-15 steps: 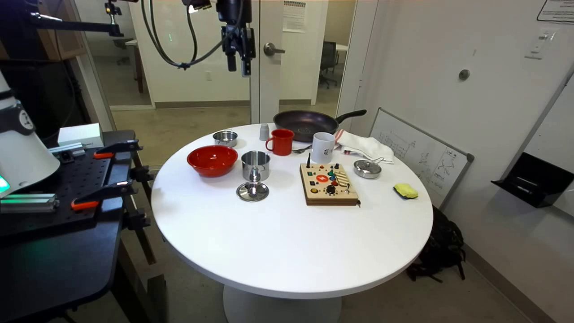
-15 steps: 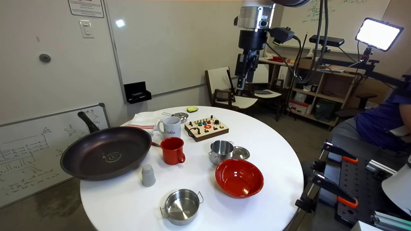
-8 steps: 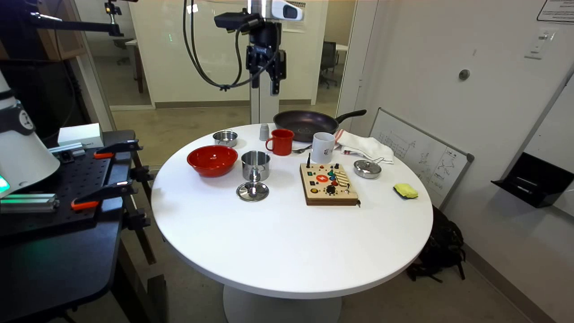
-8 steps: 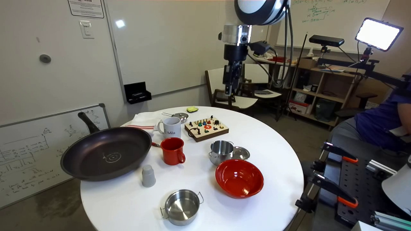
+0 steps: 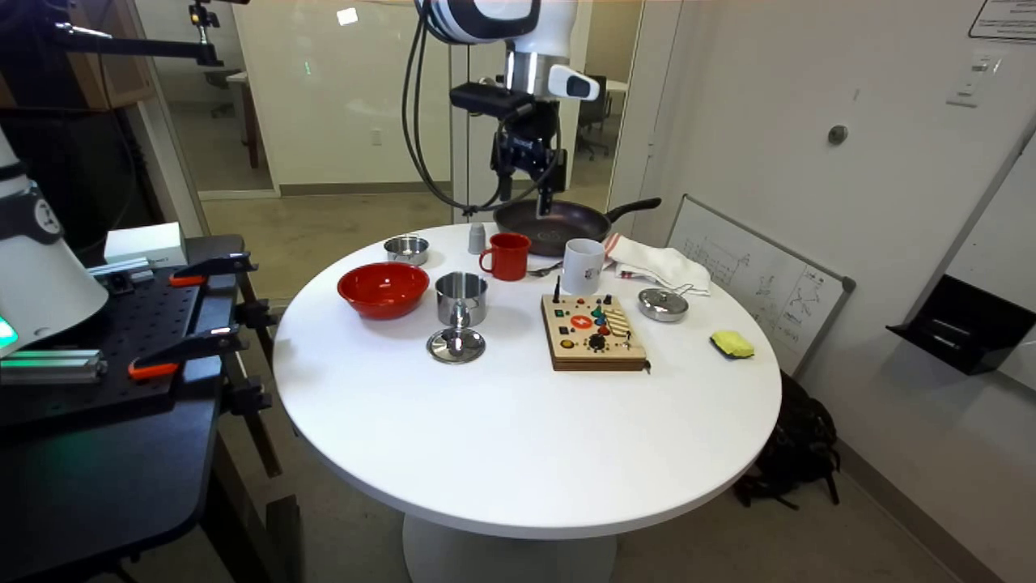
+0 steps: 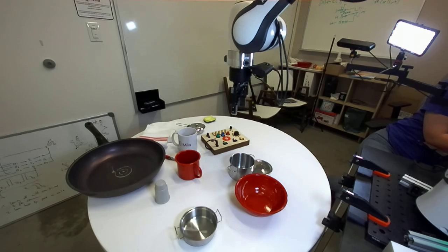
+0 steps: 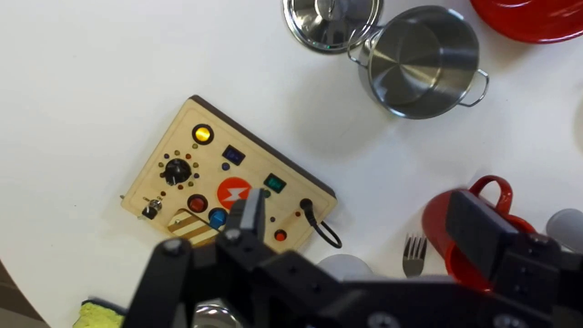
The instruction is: Press a button on the wooden board
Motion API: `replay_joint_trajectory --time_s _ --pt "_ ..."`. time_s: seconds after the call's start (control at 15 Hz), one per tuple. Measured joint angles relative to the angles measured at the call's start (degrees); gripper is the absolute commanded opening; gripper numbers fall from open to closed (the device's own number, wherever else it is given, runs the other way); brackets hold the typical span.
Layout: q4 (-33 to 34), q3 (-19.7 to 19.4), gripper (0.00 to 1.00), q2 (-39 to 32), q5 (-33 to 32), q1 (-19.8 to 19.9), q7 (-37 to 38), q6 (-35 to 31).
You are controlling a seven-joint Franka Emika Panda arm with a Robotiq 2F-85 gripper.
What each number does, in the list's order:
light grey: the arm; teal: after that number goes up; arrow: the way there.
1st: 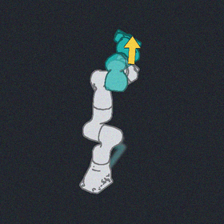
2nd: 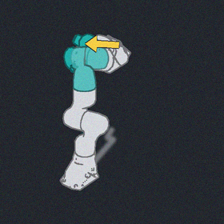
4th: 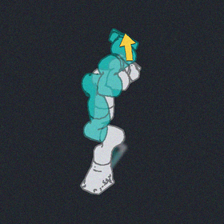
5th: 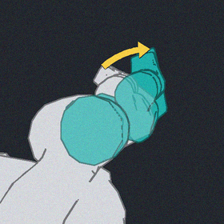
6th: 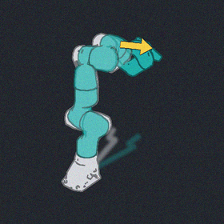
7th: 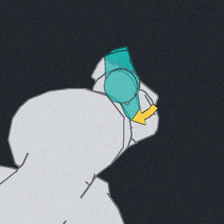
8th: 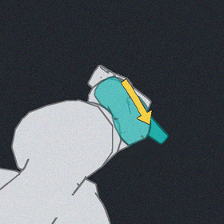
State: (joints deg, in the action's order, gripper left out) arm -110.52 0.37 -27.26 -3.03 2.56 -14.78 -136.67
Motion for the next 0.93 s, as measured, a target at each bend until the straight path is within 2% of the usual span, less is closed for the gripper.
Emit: replay_joint_trajectory --time_s 0.33,0.93 --pt "9.34 -0.08 1.00 -6.44 -0.75 0.12 0.02 2.62" --pt "10.81 0.03 1.00 -7.36 -0.58 0.13 0.59 3.67"
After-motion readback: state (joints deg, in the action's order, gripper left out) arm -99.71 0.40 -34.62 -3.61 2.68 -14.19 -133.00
